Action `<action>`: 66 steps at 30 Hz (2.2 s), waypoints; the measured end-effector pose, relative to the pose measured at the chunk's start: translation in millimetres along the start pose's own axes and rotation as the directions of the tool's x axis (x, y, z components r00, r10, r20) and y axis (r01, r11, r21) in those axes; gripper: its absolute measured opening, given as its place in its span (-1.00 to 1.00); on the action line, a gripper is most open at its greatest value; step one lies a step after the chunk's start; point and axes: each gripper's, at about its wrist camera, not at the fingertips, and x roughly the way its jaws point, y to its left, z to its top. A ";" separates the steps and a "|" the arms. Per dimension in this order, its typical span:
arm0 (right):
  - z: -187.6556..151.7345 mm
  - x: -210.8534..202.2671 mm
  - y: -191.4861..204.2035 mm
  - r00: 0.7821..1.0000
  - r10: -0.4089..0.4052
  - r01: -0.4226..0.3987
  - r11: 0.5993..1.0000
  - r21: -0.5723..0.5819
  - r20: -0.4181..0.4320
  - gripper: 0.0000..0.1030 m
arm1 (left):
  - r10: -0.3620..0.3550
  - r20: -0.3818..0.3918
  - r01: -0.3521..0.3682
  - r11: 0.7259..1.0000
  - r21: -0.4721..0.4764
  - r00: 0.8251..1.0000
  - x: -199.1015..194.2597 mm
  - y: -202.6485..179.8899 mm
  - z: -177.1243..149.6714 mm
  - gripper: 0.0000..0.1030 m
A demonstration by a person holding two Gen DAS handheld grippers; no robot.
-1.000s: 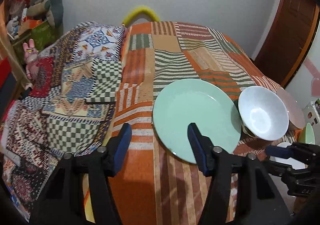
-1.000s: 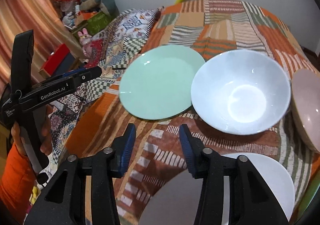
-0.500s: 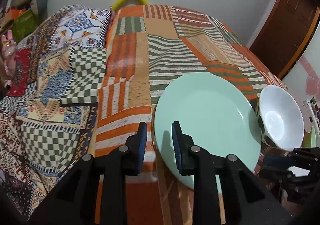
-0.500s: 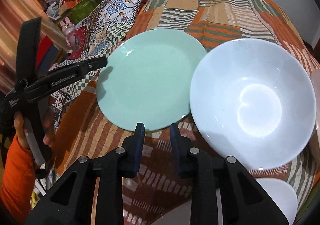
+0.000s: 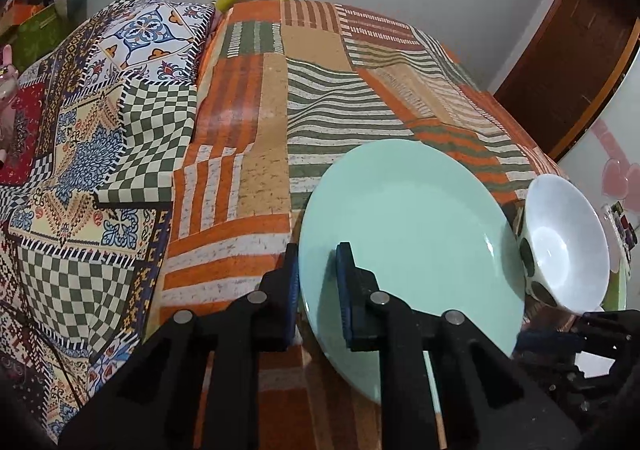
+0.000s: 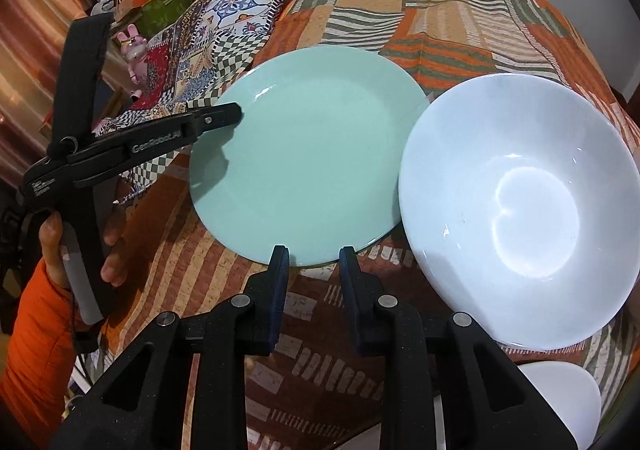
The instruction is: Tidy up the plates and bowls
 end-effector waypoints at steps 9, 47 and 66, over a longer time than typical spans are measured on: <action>-1.6 -0.3 2.1 1.000 -0.004 0.004 1.000 -0.011 0.004 -0.50 | 0.014 0.003 -0.014 0.999 0.044 1.000 -39.2 -10.5 -33.8 -0.72; -0.9 6.0 -6.2 0.999 -0.042 0.042 0.998 0.043 -0.003 -0.56 | 0.066 -0.038 -0.063 0.996 0.070 0.997 -18.9 2.5 -20.8 -0.58; -31.5 -30.5 12.5 0.999 0.009 -0.006 0.998 -0.064 0.034 -0.59 | 0.129 0.063 -0.134 0.988 0.081 0.990 -102.6 -19.0 -86.9 -0.57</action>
